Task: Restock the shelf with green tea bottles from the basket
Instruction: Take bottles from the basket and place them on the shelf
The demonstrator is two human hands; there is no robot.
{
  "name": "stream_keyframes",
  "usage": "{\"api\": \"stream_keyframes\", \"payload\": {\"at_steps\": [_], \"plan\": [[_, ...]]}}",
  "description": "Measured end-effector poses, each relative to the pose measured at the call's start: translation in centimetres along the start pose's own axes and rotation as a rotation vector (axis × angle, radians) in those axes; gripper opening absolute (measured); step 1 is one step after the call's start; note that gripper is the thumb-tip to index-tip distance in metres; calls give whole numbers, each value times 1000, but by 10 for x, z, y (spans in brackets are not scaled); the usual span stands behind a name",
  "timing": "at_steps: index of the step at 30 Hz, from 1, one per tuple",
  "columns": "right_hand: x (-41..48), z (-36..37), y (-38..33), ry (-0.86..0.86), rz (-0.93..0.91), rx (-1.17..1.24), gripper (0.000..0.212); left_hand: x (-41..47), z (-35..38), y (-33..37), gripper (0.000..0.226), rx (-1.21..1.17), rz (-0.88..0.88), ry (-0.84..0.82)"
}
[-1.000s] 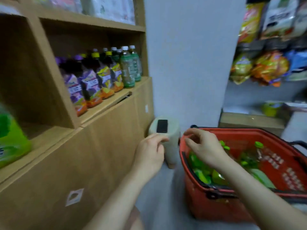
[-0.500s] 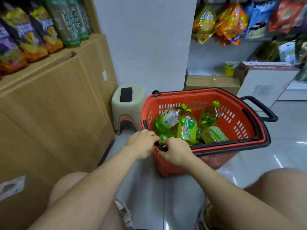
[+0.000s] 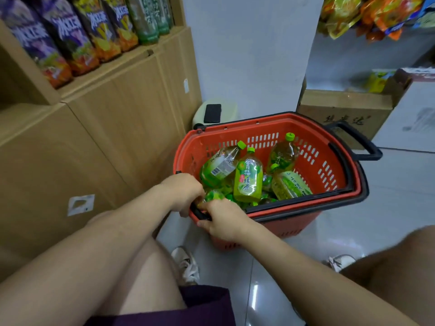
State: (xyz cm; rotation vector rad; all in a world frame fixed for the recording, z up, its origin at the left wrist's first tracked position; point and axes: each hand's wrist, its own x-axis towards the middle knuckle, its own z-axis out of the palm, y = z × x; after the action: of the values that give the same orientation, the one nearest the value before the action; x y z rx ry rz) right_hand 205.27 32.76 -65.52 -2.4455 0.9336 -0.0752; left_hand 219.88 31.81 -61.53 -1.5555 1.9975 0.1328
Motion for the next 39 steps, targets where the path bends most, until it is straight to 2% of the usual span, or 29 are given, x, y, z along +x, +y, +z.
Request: {"api": "stream_keyframes", "payload": {"at_steps": [2, 4, 7, 8, 10, 12, 13, 16, 19, 22, 25, 27, 30, 35, 37, 39], "plan": [[2, 4, -9, -85, -47, 82, 26, -12, 10, -7, 36, 8, 3, -65], [8, -2, -10, -133, -29, 179, 32, -21, 19, -13, 35, 0, -10, -128], [31, -26, 12, -23, 71, 57, 54, -19, 17, -16, 31, -53, -50, -249], [40, -36, 22, 22, 113, -10, 58, -12, 12, -16, 30, -88, -69, -216], [63, -51, 44, 64, 190, -51, 65, 13, 5, -21, 34, -181, -127, -12], [85, -57, 64, 53, 235, -36, 72, 48, 9, -28, 49, -354, -200, 218], [96, -57, 75, 52, 263, -34, 76, 65, 13, -31, 58, -439, -243, 280], [123, -50, 108, 74, 400, -130, 92, 106, 34, -36, 95, -603, -397, 259], [143, -47, 141, 181, 531, -132, 101, 129, 62, -47, 113, -734, -524, 213], [162, -42, 163, 220, 551, -13, 94, 134, 78, -58, 112, -765, -558, 200], [174, -44, 169, 388, 564, 82, 69, 134, 77, -58, 109, -796, -565, 226], [176, -49, 171, 452, 587, 116, 61, 133, 77, -57, 111, -817, -570, 212], [170, -41, 169, 362, 580, 192, 70, 126, 80, -52, 111, -821, -586, 192], [162, -18, 167, 152, 636, 317, 92, 114, 78, -49, 103, -687, -608, 254], [160, -16, 172, 133, 613, 233, 97, 113, 80, -51, 102, -686, -619, 235], [159, -13, 174, 158, 572, 88, 94, 113, 82, -49, 102, -676, -628, 219]]}}
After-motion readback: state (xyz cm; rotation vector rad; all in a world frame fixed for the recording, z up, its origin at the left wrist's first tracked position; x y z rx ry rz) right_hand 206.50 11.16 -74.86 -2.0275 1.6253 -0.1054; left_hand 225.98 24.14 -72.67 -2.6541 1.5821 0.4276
